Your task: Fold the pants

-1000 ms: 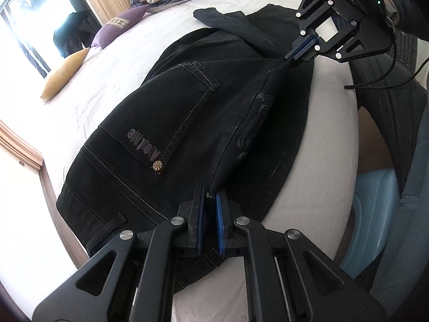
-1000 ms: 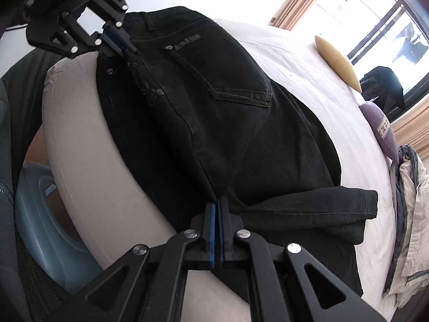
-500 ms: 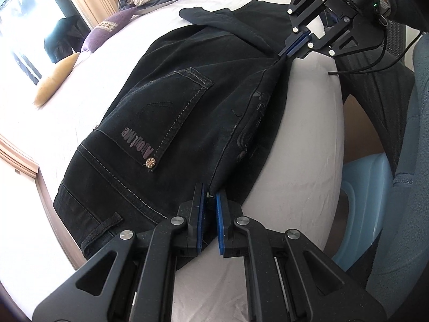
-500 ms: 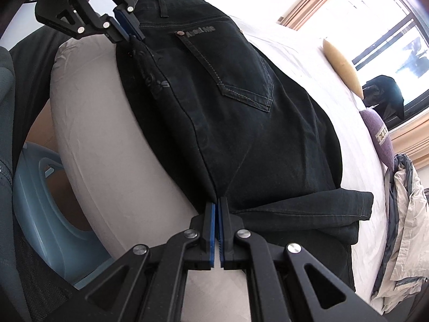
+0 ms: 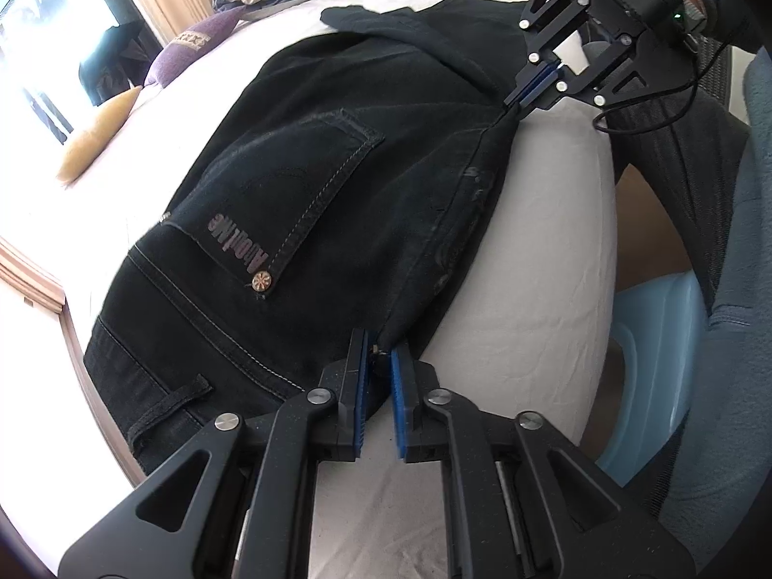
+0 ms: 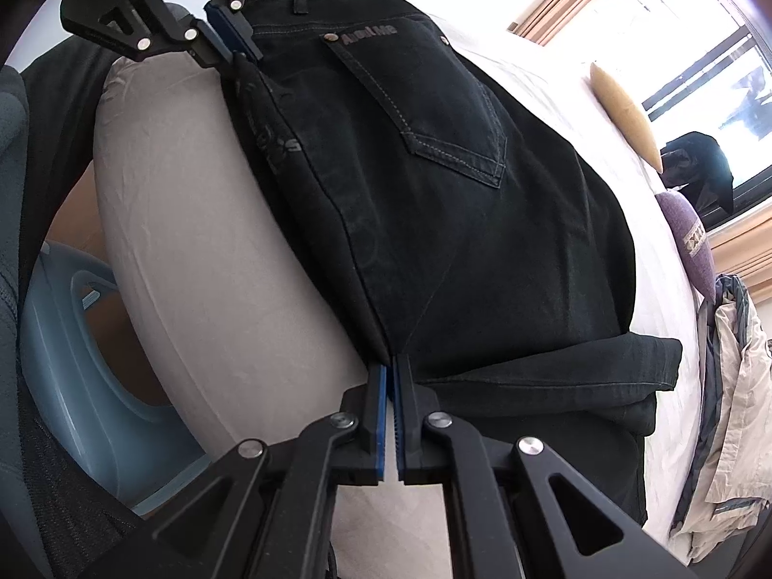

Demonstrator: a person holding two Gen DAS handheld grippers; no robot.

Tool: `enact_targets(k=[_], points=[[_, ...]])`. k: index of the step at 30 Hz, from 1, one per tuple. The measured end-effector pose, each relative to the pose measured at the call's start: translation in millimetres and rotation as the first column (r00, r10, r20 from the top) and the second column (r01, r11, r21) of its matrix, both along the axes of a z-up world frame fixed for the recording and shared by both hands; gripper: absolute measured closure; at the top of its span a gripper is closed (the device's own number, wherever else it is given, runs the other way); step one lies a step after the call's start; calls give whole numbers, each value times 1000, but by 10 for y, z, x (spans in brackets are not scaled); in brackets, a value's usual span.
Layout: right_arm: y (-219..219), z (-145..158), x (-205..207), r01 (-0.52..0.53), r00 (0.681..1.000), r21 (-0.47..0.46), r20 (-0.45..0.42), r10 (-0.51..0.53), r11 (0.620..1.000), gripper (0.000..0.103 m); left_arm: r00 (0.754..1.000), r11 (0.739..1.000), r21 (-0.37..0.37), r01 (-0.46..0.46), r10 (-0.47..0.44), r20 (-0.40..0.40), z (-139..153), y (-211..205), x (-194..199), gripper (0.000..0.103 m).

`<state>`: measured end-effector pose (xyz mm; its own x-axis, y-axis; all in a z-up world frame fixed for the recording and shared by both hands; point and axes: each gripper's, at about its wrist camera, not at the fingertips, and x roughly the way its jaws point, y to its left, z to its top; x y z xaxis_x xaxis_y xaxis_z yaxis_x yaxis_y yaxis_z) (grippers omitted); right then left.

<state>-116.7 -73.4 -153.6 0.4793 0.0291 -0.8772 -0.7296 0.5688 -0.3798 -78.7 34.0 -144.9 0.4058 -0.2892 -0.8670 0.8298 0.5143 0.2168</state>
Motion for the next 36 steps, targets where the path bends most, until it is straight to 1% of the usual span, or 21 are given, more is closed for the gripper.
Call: enact_targets(k=[3, 5, 7, 8, 9, 10, 11, 13, 15, 17, 19, 21, 22, 24, 25, 27, 30, 32, 33, 34, 36], points=[[13, -68, 28, 14, 1000, 3, 1, -14, 1000, 95, 999, 999, -33, -22, 21, -25, 6, 40, 71, 90], [-28, -49, 56, 43, 999, 33, -1, -43, 999, 95, 998, 999, -23, -37, 36, -50, 51, 52, 109, 87], [-78, -12, 82, 72, 997, 69, -14, -71, 995, 90, 996, 999, 6, -52, 52, -67, 118, 61, 126, 77], [-98, 11, 92, 86, 996, 82, -24, -85, 993, 77, 996, 998, 16, -55, 56, -72, 174, 71, 115, 75], [-125, 53, 96, 100, 995, 102, -35, -97, 990, 59, 995, 998, 19, -52, 54, -81, 250, 85, 104, 74], [-151, 111, 84, 107, 994, 125, -38, -103, 986, 53, 995, 999, 12, -52, 53, -85, 351, 102, 96, 74], [-181, 184, 66, 111, 994, 152, -37, -107, 982, 51, 994, 998, -8, -61, 60, -86, 465, 116, 102, 74], [-250, 331, 77, 136, 990, 210, -49, -129, 968, 51, 993, 992, -80, -100, 94, -75, 701, 115, 173, 74], [-323, 485, 176, 183, 983, 303, -65, -171, 935, 51, 986, 971, -179, -158, 147, -75, 876, 41, 348, 74], [-358, 580, 346, 233, 972, 390, -95, -213, 891, 51, 980, 947, -256, -193, 173, -96, 921, -115, 550, 74], [-323, 631, 516, 255, 967, 456, -106, -232, 853, 51, 980, 938, -288, -193, 167, -113, 844, -349, 727, 74], [-273, 563, 690, 283, 959, 510, -157, -235, 813, 51, 974, 937, -283, -205, 167, -152, 659, -592, 884, 74], [-248, 471, 786, 312, 950, 505, -192, -248, 804, 51, 968, 939, -265, -218, 173, -184, 512, -695, 958, 74], [-224, 215, 909, 376, 924, 454, -250, -290, 808, 51, 954, 951, -184, -249, 208, -215, 186, -813, 1053, 74], [-247, 99, 944, 403, 911, 428, -273, -310, 809, 51, 947, 952, -161, -261, 221, -233, 43, -818, 1074, 74], [-356, 38, 931, 425, 903, 433, -269, -336, 795, 50, 948, 946, -195, -258, 209, -239, -28, -760, 1040, 75], [-531, 100, 894, 465, 885, 414, -244, -396, 783, 51, 939, 939, -202, -278, 221, -262, 11, -697, 1030, 74], [-684, 206, 880, 500, 866, 433, -260, -427, 750, 51, 934, 932, -193, -306, 255, -250, 131, -742, 1026, 74], [-781, 321, 868, 509, 861, 474, -266, -434, 719, 50, 936, 926, -212, -312, 261, -236, 234, -771, 1029, 74], [-919, 458, 874, 509, 859, 528, -266, -436, 680, 49, 941, 918, -255, -304, 247, -233, 351, -817, 1059, 74], [-1214, 709, 949, 520, 843, 614, -259, -471, 594, 39, 945, 900, -322, -292, 220, -242, 518, -1014, 1183, 74]])
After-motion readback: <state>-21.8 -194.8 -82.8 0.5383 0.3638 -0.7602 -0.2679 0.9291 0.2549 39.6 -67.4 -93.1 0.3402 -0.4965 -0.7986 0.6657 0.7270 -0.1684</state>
